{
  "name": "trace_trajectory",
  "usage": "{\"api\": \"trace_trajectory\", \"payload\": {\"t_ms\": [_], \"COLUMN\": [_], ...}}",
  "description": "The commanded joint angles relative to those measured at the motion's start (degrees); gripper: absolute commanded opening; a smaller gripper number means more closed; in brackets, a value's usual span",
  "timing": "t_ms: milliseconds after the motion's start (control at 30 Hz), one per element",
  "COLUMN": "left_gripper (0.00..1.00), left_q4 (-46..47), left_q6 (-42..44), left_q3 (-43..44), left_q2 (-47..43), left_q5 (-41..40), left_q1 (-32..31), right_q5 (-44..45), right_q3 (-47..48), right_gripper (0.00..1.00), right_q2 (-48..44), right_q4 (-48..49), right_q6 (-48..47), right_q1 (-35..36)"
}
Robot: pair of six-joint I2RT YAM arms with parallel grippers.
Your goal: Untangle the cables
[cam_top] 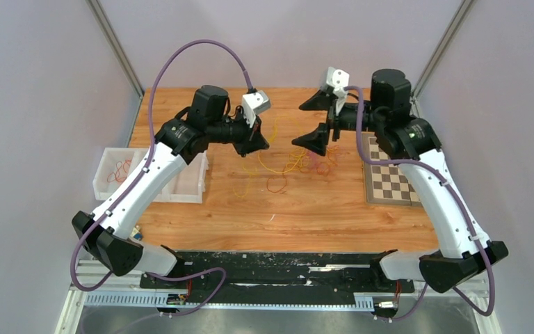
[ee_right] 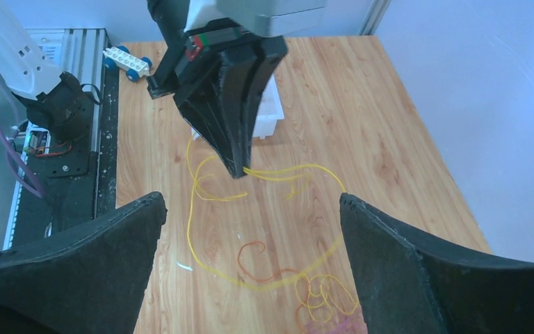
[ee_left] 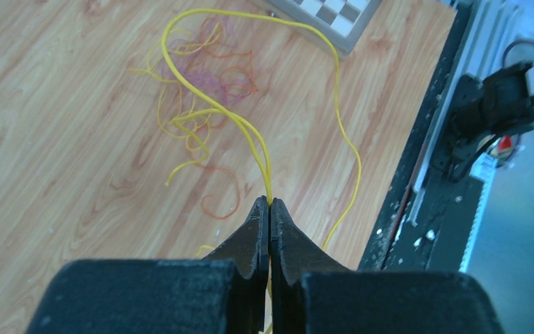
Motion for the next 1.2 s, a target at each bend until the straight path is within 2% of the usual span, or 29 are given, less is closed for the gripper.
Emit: {"api": "trace_trajectory", "payload": {"t_ms": [0, 200, 367, 600, 733, 833, 1000, 1167], "left_gripper": [0.00, 0.00, 0.00, 0.00, 0.00, 0.00, 0.00, 0.00], "left_q4": [9.74, 17.89, 27.26, 48.68, 60.24, 64.39, 65.63, 67.58], "left_q6": [-9.62, -18.98, -25.16, -46.75, -58.33, -61.84, -62.36, -62.46], "left_q3": [-1.82, -4.59, -7.37, -17.45, -22.22, -22.66, -22.10, -23.19], "left_q2": [-3.16, -4.78, -6.92, -10.95, -10.43, -9.59, -8.84, -8.61], "left_q5": [3.68, 7.17, 7.93, 9.41, 8.32, 7.53, 8.01, 10.60], "left_q1": [0.03, 0.03, 0.74, 3.76, 5.46, 6.24, 8.31, 9.16], "right_q5": [8.98, 13.05, 12.68, 15.84, 14.06, 10.87, 5.10, 3.84], "right_q3": [-3.64, -3.95, -6.46, -9.81, -8.78, -8.93, -11.34, -12.47], "right_gripper": [1.00, 1.00, 1.00, 0.88, 0.82, 0.83, 0.97, 0.97], "right_q2": [1.54, 5.59, 7.15, 7.87, 9.54, 10.18, 9.24, 7.59], "right_q4": [8.75, 11.55, 14.84, 19.72, 21.84, 23.07, 23.56, 22.15], "right_q6": [-0.02, 0.95, 5.43, 15.55, 21.43, 24.45, 24.36, 18.70], "right_q1": [6.76, 12.63, 13.90, 13.93, 13.91, 13.94, 13.93, 13.58]}}
